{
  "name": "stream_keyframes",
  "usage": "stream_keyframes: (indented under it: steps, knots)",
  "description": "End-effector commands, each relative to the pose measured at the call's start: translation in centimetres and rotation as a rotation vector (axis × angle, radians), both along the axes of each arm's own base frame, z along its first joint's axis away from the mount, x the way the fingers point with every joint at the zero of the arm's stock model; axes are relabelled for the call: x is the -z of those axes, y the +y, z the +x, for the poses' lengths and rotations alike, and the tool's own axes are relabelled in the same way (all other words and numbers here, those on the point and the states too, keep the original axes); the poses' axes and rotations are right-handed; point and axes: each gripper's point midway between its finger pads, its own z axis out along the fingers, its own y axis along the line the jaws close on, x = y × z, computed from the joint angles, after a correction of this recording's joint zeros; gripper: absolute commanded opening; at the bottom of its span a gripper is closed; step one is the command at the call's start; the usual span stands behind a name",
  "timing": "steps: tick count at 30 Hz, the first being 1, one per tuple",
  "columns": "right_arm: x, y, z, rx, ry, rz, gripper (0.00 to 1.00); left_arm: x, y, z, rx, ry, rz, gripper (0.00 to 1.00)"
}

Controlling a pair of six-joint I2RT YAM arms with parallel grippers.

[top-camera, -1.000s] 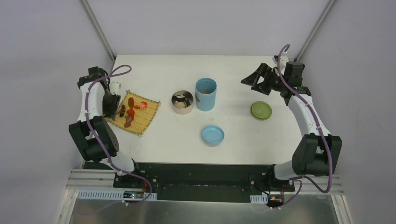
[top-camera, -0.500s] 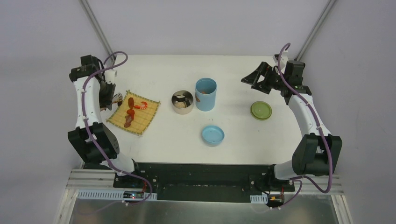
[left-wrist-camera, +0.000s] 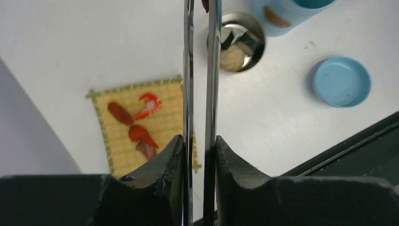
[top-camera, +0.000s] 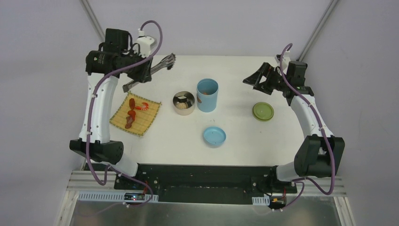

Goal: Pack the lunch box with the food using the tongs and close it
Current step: Pick up the fake food from the plate, then place the fake food in the packing box.

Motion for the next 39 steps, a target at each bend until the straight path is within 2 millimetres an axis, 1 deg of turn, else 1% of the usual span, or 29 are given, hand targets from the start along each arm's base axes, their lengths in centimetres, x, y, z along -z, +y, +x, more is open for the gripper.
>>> stream_keyframes:
  steps: [1,4,8,11,14,16,18,22,24,26,28,31,33,36,38,39]
  knots:
    - [-1.8,0.3,-0.3,-0.029,-0.075,-0.015,0.98,-2.7,-7.3,0.7,0.211,-0.074,-0.098,0.16]
    - [-1.7,0.2,-0.4,-0.028,-0.077,-0.021,0.98,-2.2,-10.4,1.1,0.3,-0.069,-0.081,0.16]
    - [-1.8,0.1,-0.6,-0.027,-0.088,-0.032,0.98,-0.7,-13.4,1.6,0.381,-0.046,-0.054,0.17]
    - [-1.8,0.0,-0.8,-0.028,-0.093,-0.043,0.98,0.7,-14.8,1.6,0.417,-0.02,-0.021,0.17]
    - [-1.8,-0.1,-0.8,-0.026,-0.096,-0.051,0.98,2.1,-15.7,1.7,0.432,0.01,-0.002,0.17]
    - [-1.7,-0.1,-0.9,-0.026,-0.095,-0.051,0.98,3.1,-15.8,1.8,0.43,0.029,0.022,0.19]
    - [-1.7,-0.1,-0.9,-0.025,-0.095,-0.052,0.98,3.9,-16.0,1.8,0.434,0.047,0.041,0.22]
    - [-1.5,-0.2,-0.8,-0.022,-0.092,-0.053,0.98,5.0,-16.1,1.6,0.446,0.077,0.071,0.31]
    - [-1.5,-0.3,-0.8,-0.02,-0.091,-0.053,0.98,5.4,-15.8,1.6,0.444,0.086,0.085,0.31]
    - [-1.5,-0.3,-0.8,-0.021,-0.091,-0.053,0.98,5.6,-15.6,1.5,0.443,0.092,0.096,0.35]
    - [-1.5,-0.3,-0.8,-0.02,-0.089,-0.053,0.98,5.6,-15.6,1.3,0.443,0.097,0.096,0.4]
    - [-1.5,-0.2,-0.8,-0.021,-0.087,-0.051,0.98,5.5,-15.6,1.2,0.437,0.098,0.088,0.45]
    - [-1.4,-0.2,-0.8,-0.021,-0.086,-0.05,0.98,5.3,-15.6,1.1,0.431,0.097,0.08,0.45]
    - [-1.4,-0.2,-0.8,-0.022,-0.088,-0.052,0.98,4.4,-15.4,1.0,0.403,0.09,0.035,0.44]
    - [-1.4,-0.3,-0.8,-0.023,-0.088,-0.054,0.98,3.8,-14.6,1.0,0.366,0.088,-0.001,0.44]
    - [-1.3,-0.3,-0.9,-0.023,-0.085,-0.055,0.98,3.2,-13.7,1.1,0.341,0.074,-0.007,0.44]
